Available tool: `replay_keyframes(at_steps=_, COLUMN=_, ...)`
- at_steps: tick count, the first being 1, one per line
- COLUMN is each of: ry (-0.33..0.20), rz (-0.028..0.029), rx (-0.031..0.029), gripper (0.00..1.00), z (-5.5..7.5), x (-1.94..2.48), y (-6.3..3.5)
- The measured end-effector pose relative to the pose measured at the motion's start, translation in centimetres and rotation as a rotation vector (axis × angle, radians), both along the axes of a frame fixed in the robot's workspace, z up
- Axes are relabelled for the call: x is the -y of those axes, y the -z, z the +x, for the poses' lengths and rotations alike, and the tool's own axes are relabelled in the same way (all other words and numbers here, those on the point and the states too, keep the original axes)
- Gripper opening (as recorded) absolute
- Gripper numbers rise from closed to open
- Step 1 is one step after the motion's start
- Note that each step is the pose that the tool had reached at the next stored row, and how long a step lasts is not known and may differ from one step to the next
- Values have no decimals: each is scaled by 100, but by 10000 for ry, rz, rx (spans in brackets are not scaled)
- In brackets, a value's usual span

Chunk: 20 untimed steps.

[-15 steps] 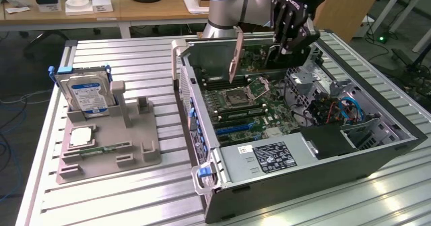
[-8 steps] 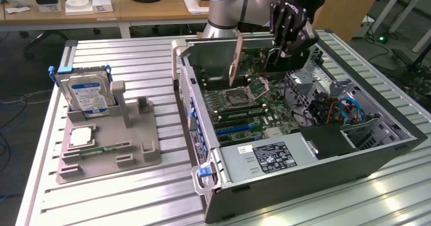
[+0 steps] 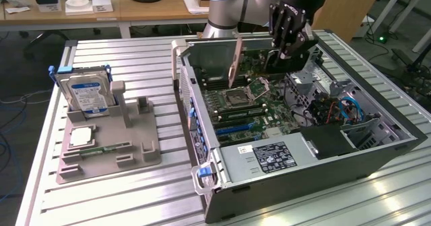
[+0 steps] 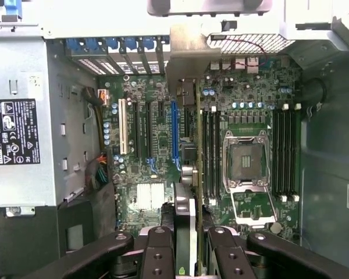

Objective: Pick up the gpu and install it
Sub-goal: 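Insert the gpu into the slot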

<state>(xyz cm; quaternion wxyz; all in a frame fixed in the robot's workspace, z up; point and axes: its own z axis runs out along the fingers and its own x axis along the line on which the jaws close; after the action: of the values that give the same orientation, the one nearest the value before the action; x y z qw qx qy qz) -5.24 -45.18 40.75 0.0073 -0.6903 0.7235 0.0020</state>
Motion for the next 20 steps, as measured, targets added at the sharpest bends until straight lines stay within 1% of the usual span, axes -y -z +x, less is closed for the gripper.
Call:
replay_keyframes(at_steps=1, ry=-1, rz=10, rx=0, gripper=27, z=0, x=0, y=9)
replay_keyframes(at_steps=3, ry=-1, rz=75, rx=-1, gripper=27, z=0, x=0, y=29)
replay_keyframes(at_steps=4, ry=-1, rz=87, rx=0, gripper=27, z=-1, x=0, y=41)
replay_keyframes(at_steps=11, ry=-2, rz=92, rx=0, gripper=27, z=-2, x=0, y=167)
replay_keyframes(at_steps=16, ry=-2, rz=89, rx=-1, gripper=27, z=-155, x=0, y=256)
replay_keyframes(at_steps=20, ry=16, rz=88, rx=0, gripper=27, z=-180, x=0, y=330)
